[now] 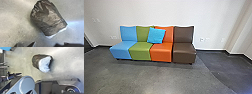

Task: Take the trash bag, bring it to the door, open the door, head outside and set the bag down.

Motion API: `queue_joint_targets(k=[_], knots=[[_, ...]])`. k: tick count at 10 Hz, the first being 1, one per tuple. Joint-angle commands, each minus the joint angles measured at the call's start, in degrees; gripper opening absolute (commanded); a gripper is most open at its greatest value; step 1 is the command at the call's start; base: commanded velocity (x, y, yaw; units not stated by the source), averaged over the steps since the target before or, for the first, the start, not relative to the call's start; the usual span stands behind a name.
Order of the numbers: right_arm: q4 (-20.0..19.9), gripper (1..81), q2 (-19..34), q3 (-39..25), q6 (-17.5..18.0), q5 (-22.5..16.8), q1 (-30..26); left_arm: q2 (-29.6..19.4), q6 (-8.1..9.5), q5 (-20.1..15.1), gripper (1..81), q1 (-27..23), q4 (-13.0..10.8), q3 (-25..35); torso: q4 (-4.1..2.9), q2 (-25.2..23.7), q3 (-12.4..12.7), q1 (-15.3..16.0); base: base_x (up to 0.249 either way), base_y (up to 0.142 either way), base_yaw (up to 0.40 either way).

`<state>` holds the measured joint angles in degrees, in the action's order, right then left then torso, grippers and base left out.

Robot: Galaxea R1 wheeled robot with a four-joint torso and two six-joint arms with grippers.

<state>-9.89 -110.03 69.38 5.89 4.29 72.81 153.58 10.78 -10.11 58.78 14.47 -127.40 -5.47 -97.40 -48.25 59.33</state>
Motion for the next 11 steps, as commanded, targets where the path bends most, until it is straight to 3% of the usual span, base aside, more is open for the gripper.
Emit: queue_joint_targets(k=[1, 4, 9, 10, 11], knots=[[-0.6, 81.1, 4.0, -4.3, 0.1, -3.8, -4.8, -0.5, 0.21, -3.9, 81.1, -6.3, 2.6, 0.4, 0.0, -5.7, -2.8, 3.6, 0.0, 0.0, 0.0], [-0.6, 81.1, 4.2, -5.0, 0.5, -5.7, -6.8, -0.2, 0.21, -6.3, 81.1, -9.2, 4.2, 0.4, 0.0, -10.8, -7.4, 6.9, 0.0, 0.0, 0.0], [-3.6, 81.1, 5.0, -5.7, 0.6, -11.9, -14.1, 1.6, 0.21, -7.8, 81.1, -12.4, 4.0, -0.9, 0.0, -20.8, -16.8, 13.2, 0.0, 0.0, 0.0], [-5.1, 81.1, 6.4, -5.4, 0.6, -12.8, -16.2, 2.5, 0.21, -9.8, 81.1, -13.3, 4.0, -2.8, 0.0, -23.0, -13.5, 14.6, 0.0, 0.0, 0.0], [-6.7, 81.1, 8.3, -5.1, 0.5, -14.0, -18.4, 4.0, 0.21, -11.4, 81.1, -14.0, 3.9, -5.7, 0.0, -24.7, -15.1, 15.7, 0.0, 0.0, 0.0]])
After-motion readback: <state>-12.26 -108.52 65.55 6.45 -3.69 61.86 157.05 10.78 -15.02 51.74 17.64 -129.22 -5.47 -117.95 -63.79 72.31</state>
